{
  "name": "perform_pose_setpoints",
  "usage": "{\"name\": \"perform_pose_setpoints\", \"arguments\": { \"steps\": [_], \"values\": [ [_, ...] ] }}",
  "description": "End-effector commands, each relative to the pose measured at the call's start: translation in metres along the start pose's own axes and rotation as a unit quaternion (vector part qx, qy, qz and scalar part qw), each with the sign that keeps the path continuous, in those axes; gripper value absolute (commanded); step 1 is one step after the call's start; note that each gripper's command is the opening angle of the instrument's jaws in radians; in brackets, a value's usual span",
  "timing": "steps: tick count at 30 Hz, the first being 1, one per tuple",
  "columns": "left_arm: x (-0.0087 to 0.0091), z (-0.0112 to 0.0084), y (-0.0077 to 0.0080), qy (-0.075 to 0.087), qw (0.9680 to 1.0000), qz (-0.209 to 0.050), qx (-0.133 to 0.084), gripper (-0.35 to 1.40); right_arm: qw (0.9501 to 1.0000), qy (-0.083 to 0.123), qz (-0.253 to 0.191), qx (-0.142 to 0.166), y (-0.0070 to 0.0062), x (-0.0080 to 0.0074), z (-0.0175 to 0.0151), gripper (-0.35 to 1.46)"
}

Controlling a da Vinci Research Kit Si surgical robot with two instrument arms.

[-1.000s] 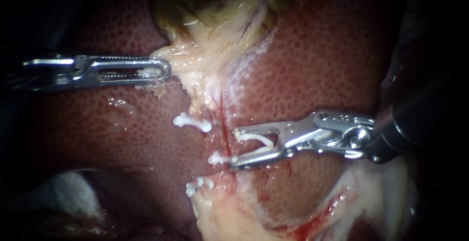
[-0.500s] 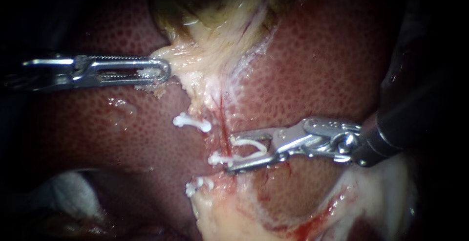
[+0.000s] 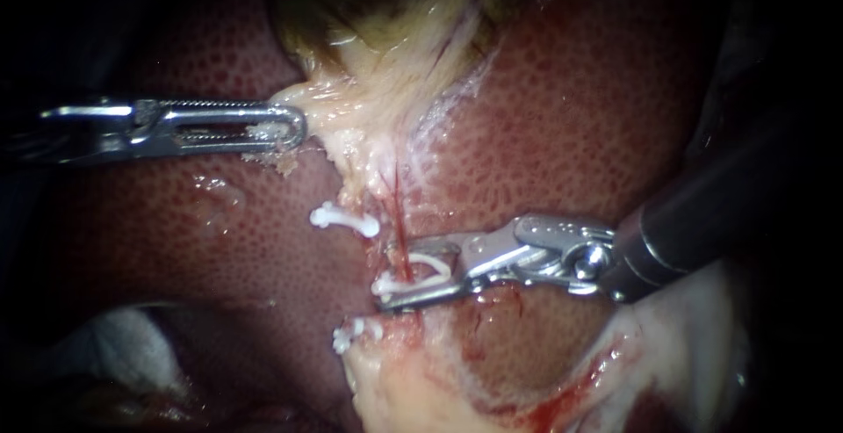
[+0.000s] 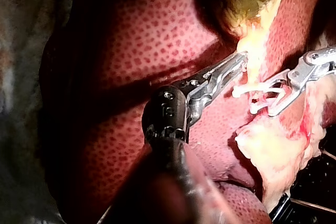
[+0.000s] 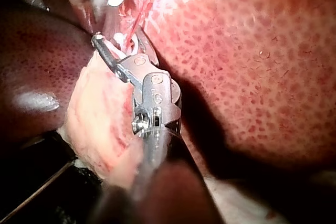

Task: Clipping second clip right tube

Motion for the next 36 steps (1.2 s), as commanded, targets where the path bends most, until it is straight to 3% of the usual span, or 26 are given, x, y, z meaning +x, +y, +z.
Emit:
{"name": "perform_pose_setpoints", "arguments": {
  "steps": [1,12,21,32,36],
  "values": [
    [0.0,0.0,0.0,0.0,1.0,0.0,0.0,-0.35,1.0,0.005,0.003,0.005,-0.0001,0.0,0.0001,0.49],
    [0.0,0.0001,0.0,0.0,1.0,0.0,0.0,-0.35,0.9984,0.011,0.025,0.049,-0.0019,0.0002,0.0008,0.48],
    [0.0,0.0001,0.0,0.0,1.0,0.0,0.0,-0.35,0.997,0.016,0.031,0.069,-0.0025,0.0006,0.0017,0.46],
    [0.0,0.0001,0.0,0.0,1.0,0.0,0.001,-0.35,0.9966,0.017,0.036,0.072,-0.0022,0.0006,0.0017,0.38],
    [0.0,0.0001,0.0,0.0,1.0,0.0,0.001,-0.35,0.9968,0.019,0.039,0.067,-0.0019,0.0005,0.0014,0.23]
  ]
}}
